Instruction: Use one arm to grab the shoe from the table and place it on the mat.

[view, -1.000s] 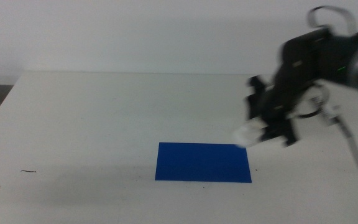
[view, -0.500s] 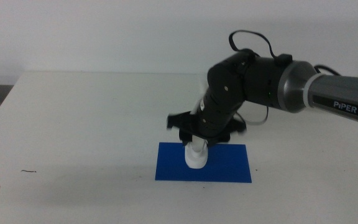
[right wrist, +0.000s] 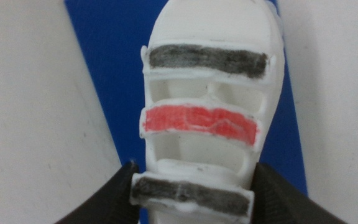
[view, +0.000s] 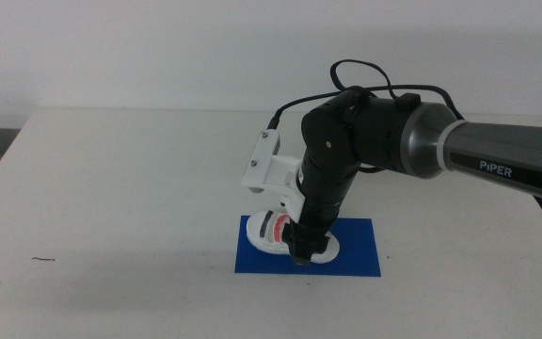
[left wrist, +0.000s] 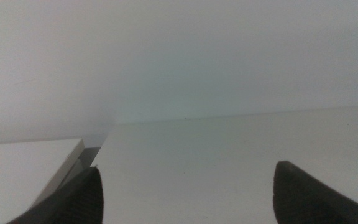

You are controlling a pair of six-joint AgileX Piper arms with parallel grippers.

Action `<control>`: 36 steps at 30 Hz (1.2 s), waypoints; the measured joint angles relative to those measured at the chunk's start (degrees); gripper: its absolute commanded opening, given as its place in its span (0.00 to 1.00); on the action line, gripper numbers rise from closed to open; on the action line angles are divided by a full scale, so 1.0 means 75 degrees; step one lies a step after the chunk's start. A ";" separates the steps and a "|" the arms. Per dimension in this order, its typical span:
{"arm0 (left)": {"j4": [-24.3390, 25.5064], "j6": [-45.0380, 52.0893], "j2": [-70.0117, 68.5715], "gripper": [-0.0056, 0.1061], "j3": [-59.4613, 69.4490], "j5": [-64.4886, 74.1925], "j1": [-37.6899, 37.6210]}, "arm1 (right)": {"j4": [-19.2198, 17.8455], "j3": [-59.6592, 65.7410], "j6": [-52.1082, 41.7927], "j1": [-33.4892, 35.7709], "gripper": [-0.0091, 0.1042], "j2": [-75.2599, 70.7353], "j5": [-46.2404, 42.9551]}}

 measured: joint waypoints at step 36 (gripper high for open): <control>0.0000 0.0000 0.0000 0.89 0.0000 0.0000 0.0000 | -0.0530 0.1361 0.1143 -0.0250 0.89 -0.2058 -0.1116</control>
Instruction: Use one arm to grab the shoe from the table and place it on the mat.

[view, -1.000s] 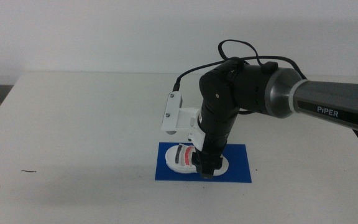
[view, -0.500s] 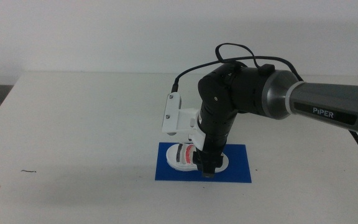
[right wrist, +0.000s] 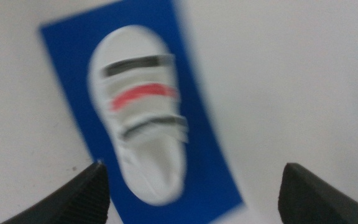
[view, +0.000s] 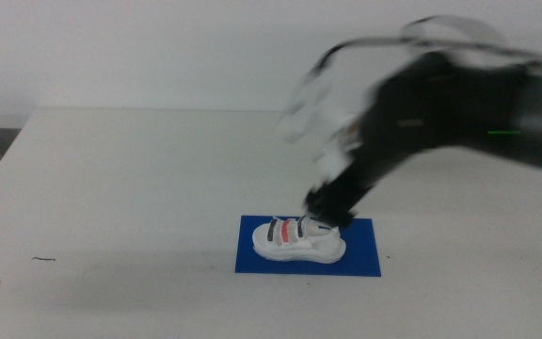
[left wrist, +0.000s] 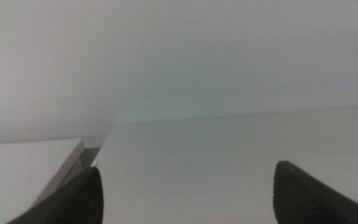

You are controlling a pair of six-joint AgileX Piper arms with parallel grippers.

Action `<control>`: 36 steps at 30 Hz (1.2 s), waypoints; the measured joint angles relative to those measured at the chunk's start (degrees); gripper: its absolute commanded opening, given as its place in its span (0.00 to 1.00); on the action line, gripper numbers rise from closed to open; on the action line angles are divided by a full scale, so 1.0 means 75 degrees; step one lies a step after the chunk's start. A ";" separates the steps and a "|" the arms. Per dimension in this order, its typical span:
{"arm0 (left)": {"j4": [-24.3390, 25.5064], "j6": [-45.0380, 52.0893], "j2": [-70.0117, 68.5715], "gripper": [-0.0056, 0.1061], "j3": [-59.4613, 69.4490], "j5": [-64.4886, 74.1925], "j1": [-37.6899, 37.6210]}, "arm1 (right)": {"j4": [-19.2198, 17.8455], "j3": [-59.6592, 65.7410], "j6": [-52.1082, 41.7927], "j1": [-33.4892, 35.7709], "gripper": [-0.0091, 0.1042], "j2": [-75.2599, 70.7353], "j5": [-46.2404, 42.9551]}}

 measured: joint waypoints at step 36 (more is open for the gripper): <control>0.0000 0.0000 0.0000 0.89 0.0000 0.0000 0.0000 | 0.0702 1.0680 0.3678 -0.4945 0.88 -1.3691 -0.4189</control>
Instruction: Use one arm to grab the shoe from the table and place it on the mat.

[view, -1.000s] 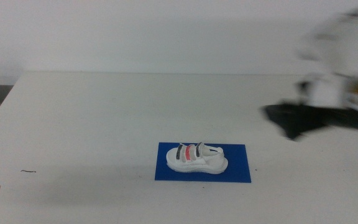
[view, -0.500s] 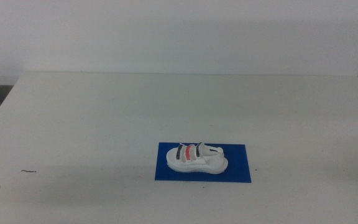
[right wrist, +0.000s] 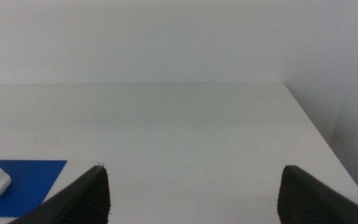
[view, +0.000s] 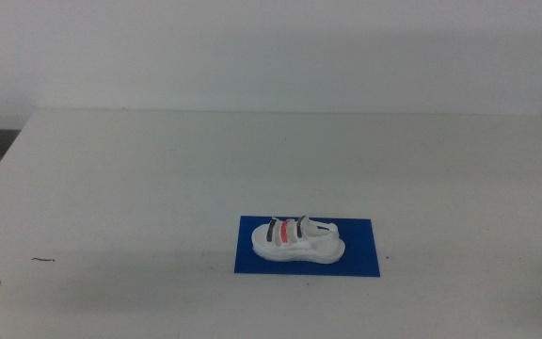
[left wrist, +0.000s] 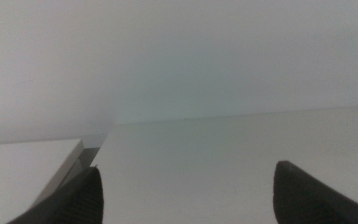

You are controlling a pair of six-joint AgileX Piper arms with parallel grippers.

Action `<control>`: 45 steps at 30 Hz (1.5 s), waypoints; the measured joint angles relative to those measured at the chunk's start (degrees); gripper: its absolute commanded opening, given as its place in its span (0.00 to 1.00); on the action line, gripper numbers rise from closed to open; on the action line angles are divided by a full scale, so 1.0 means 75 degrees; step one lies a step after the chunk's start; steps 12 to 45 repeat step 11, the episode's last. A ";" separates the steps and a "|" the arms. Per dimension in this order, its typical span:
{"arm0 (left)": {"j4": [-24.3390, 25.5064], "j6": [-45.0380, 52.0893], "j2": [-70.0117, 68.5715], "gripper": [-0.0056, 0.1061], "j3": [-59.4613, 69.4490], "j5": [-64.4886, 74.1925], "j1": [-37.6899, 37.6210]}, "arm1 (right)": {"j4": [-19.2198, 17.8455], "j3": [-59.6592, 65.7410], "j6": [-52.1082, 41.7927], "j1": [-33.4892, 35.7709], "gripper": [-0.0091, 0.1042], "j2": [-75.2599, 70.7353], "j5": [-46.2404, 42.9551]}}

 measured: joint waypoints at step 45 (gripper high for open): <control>0.0000 0.0000 0.0000 0.89 0.0000 0.0000 0.0000 | 0.0050 0.0000 0.0000 0.0000 0.88 -0.0011 -0.0087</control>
